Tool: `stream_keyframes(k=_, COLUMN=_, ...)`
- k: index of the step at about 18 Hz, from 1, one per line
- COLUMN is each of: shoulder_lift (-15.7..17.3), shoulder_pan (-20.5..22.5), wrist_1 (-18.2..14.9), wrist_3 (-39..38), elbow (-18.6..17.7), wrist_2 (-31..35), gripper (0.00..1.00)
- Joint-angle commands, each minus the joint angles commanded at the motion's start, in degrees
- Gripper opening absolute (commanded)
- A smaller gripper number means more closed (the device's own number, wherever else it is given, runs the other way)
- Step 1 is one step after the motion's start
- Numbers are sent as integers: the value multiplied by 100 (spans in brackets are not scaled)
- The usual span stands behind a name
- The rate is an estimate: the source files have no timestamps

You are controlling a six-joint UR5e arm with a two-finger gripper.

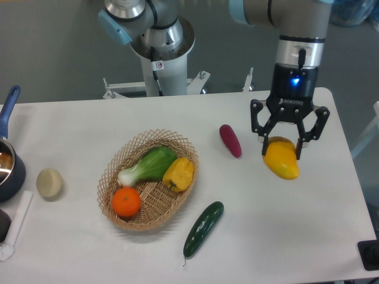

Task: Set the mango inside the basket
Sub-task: 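Lift the held yellow mango up from the table with the gripper, then carry the yellow mango over the wicker basket and lower it inside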

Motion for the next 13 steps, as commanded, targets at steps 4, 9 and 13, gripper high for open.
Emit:
stream_keyframes(k=4, shoulder_lift=-141, shoulder_pan=-642, wrist_1=9, wrist_3=-772, elbow=114, wrist_2=642, gripper=47)
stream_keyframes(k=9, shoulder_lift=-220, shoulder_pan=-1459, wrist_1=-17, wrist_3=-1457, elbow=-167, wrist_2=1634, gripper=47)
stream_keyframes(k=13, shoulder_lift=-186, shoulder_pan=-2092, wrist_1=-44, wrist_3=-2066, elbow=-447, wrist_2=2355, gripper=47)
